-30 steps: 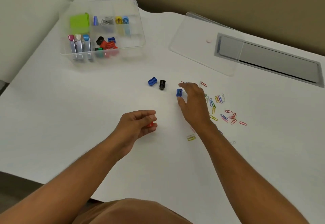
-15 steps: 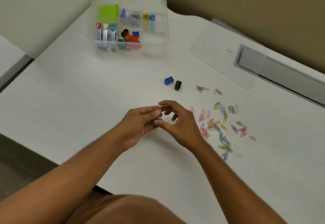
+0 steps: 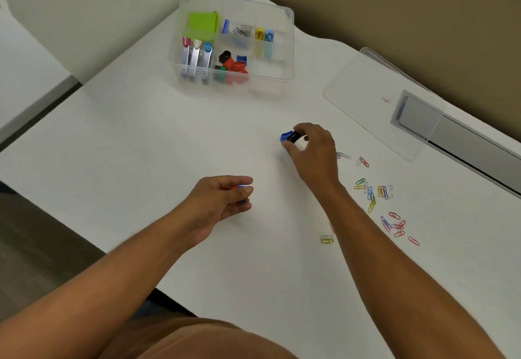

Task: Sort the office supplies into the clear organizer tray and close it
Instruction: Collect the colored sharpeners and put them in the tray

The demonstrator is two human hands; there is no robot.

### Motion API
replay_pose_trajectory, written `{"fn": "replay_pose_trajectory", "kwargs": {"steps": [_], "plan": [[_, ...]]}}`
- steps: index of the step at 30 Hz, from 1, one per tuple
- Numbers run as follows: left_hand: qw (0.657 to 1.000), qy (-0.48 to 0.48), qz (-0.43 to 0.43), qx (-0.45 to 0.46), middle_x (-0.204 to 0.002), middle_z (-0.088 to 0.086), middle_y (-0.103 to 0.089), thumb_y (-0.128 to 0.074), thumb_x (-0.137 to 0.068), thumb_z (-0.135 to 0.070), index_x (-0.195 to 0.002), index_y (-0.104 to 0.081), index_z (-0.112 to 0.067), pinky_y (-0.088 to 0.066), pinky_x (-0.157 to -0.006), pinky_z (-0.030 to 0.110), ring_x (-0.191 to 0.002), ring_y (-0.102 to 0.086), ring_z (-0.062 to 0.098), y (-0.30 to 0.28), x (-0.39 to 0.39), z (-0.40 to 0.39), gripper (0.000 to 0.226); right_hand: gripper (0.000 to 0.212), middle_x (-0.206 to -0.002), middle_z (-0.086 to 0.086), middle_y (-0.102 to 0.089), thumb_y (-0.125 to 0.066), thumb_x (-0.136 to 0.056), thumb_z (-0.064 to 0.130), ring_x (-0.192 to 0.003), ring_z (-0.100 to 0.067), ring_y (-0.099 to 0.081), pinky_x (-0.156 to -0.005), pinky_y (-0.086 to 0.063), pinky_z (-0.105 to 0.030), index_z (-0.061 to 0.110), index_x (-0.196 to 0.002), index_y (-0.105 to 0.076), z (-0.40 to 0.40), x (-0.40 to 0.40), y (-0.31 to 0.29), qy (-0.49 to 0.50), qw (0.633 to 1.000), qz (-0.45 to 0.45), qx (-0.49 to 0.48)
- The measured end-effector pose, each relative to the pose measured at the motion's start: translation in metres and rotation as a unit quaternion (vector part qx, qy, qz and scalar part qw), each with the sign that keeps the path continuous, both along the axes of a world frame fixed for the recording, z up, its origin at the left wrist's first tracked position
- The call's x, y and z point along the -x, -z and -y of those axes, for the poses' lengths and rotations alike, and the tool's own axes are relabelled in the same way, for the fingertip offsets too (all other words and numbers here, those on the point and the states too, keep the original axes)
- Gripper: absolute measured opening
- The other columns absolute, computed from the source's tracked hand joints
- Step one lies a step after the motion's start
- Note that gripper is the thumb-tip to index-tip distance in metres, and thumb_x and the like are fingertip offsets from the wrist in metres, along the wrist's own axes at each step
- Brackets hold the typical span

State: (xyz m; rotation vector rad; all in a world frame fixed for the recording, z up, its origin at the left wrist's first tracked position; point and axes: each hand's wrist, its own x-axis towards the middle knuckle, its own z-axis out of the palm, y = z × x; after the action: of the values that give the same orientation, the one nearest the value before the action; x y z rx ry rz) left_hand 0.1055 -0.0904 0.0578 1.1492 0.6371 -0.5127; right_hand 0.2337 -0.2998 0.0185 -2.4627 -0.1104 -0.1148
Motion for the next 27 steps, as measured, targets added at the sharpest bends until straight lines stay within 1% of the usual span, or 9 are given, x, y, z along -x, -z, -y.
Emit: {"fn": "replay_pose_trajectory", "kwargs": {"steps": [3,8,14,16,18,20,22,24,27], "plan": [[1.000,0.007,-0.005,-0.002,-0.089,0.005,-0.068,-0.078,-0.089,-0.006,-0.108,-0.080,-0.008,-0.063,-0.082,0.030,-0.081,-0.070,0.020,0.000,0.004,-0.005,0.019,0.036,-0.122,0.002,-0.068,-0.075,-0.090,0.024,-0.117,-0.020,-0.053,-0.092,-0.034,-0.019,0.019,-0.125,-0.066,-0.020,-0.004,0.001,-0.011,1.000,0.024,0.015],[1.000,0.007,-0.009,-0.004,-0.092,0.008,-0.069,-0.077,-0.089,-0.005,-0.108,-0.079,-0.005,-0.063,-0.082,0.028,-0.085,-0.075,0.024,-0.006,0.003,-0.012,0.018,0.031,-0.115,-0.006,-0.066,-0.070,-0.089,0.010,-0.104,-0.028,-0.065,-0.090,-0.052,-0.034,0.011,-0.120,-0.070,-0.025,-0.009,0.019,-0.045,0.997,0.023,0.059],[1.000,-0.011,-0.017,-0.005,-0.093,0.011,-0.070,-0.074,-0.090,0.002,-0.107,-0.078,-0.001,-0.063,-0.076,0.025,-0.094,-0.073,0.029,-0.014,-0.005,-0.033,0.018,0.023,-0.103,-0.004,-0.065,-0.076,-0.083,0.013,-0.086,-0.021,-0.068,-0.073,-0.057,-0.033,0.010,-0.106,-0.073,-0.020,0.004,0.024,-0.041,0.992,0.085,0.082],[1.000,-0.015,-0.019,-0.001,-0.092,0.012,-0.071,-0.075,-0.089,0.002,-0.106,-0.078,-0.001,-0.063,-0.076,0.026,-0.092,-0.075,0.029,-0.016,-0.011,-0.040,0.018,0.023,-0.102,-0.001,-0.069,-0.079,-0.081,0.013,-0.082,-0.016,-0.070,-0.075,-0.058,-0.029,0.011,-0.104,-0.076,-0.025,0.016,0.022,0.000,0.996,0.083,0.014],[0.999,-0.022,-0.023,0.003,-0.094,0.014,-0.071,-0.075,-0.089,0.002,-0.106,-0.077,0.000,-0.064,-0.077,0.027,-0.091,-0.075,0.028,-0.016,-0.018,-0.048,0.017,0.024,-0.101,0.002,-0.074,-0.083,-0.080,0.015,-0.082,-0.009,-0.074,-0.079,-0.058,-0.020,0.014,-0.103,-0.078,-0.039,0.033,0.009,0.099,0.984,0.013,-0.151],[0.999,-0.027,-0.034,0.004,-0.102,0.015,-0.071,-0.075,-0.090,-0.002,-0.106,-0.077,0.000,-0.064,-0.078,0.029,-0.091,-0.075,0.029,-0.016,-0.029,-0.054,0.016,0.023,-0.095,0.002,-0.079,-0.085,-0.080,0.014,-0.084,-0.008,-0.077,-0.081,-0.059,-0.020,0.014,-0.102,-0.078,-0.061,0.052,-0.010,0.192,0.925,-0.074,-0.320],[0.998,-0.031,-0.052,0.015,-0.112,0.018,-0.071,-0.077,-0.091,-0.011,-0.107,-0.077,-0.001,-0.065,-0.081,0.033,-0.092,-0.077,0.029,-0.017,-0.043,-0.059,0.018,0.022,-0.092,-0.002,-0.080,-0.083,-0.082,0.007,-0.087,-0.016,-0.078,-0.083,-0.060,-0.026,0.009,-0.103,-0.077,-0.086,0.070,-0.028,0.204,0.875,-0.112,-0.425],[0.997,-0.017,-0.063,0.033,-0.118,0.019,-0.069,-0.079,-0.091,-0.022,-0.110,-0.078,-0.002,-0.065,-0.084,0.037,-0.093,-0.077,0.030,-0.020,-0.059,-0.066,0.028,0.020,-0.093,-0.003,-0.080,-0.081,-0.084,0.003,-0.090,-0.018,-0.078,-0.082,-0.061,-0.026,0.008,-0.103,-0.076,-0.111,0.080,-0.043,0.181,0.863,-0.124,-0.455],[0.995,0.033,-0.039,0.091,-0.117,0.017,-0.073,-0.079,-0.089,-0.027,-0.108,-0.078,0.000,-0.063,-0.089,0.036,-0.100,-0.076,0.026,-0.027,-0.082,-0.084,0.034,0.022,-0.100,-0.004,-0.078,-0.080,-0.085,0.000,-0.099,-0.018,-0.076,-0.081,-0.060,-0.025,0.008,-0.105,-0.076,-0.142,0.076,-0.054,0.147,0.883,-0.094,-0.437]]}}
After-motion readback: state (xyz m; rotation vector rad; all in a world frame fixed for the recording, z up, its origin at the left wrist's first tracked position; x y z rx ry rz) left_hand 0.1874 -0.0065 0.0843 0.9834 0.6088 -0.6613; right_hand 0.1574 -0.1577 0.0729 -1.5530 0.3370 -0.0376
